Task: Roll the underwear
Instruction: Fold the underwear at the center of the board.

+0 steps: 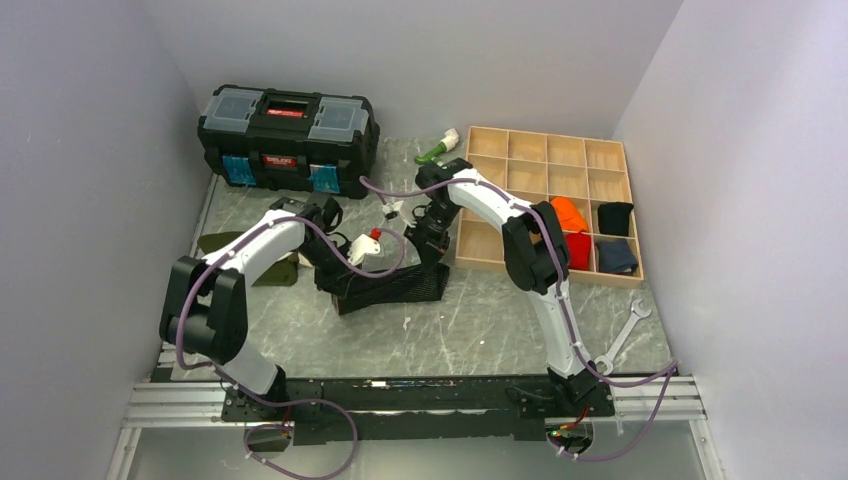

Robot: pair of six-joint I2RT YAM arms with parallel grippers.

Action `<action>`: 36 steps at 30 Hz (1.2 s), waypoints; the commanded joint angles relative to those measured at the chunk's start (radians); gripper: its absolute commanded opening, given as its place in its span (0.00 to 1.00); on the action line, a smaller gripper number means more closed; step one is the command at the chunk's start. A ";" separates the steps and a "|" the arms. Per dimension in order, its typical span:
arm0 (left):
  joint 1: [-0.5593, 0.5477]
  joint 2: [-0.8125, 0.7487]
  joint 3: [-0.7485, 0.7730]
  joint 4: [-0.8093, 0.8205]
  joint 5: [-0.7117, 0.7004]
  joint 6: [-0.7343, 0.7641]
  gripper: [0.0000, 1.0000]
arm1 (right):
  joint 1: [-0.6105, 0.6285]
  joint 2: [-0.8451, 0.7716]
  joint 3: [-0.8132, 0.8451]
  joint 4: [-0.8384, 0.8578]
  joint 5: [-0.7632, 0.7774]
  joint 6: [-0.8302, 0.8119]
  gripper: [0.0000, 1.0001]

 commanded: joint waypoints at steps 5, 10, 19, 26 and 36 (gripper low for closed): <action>0.016 -0.017 0.001 -0.080 0.127 0.030 0.00 | -0.012 -0.076 -0.059 -0.003 -0.010 -0.026 0.00; 0.030 -0.004 -0.015 -0.063 0.162 0.016 0.00 | -0.014 -0.085 -0.053 -0.007 -0.008 -0.017 0.00; 0.119 0.078 0.017 -0.086 0.253 0.033 0.00 | -0.013 -0.065 0.008 -0.019 0.018 -0.007 0.00; 0.213 0.182 0.084 -0.142 0.319 0.067 0.00 | -0.016 -0.019 0.091 -0.038 0.033 -0.005 0.00; 0.266 0.321 0.179 -0.139 0.291 0.058 0.00 | -0.017 0.051 0.152 -0.033 0.050 0.001 0.00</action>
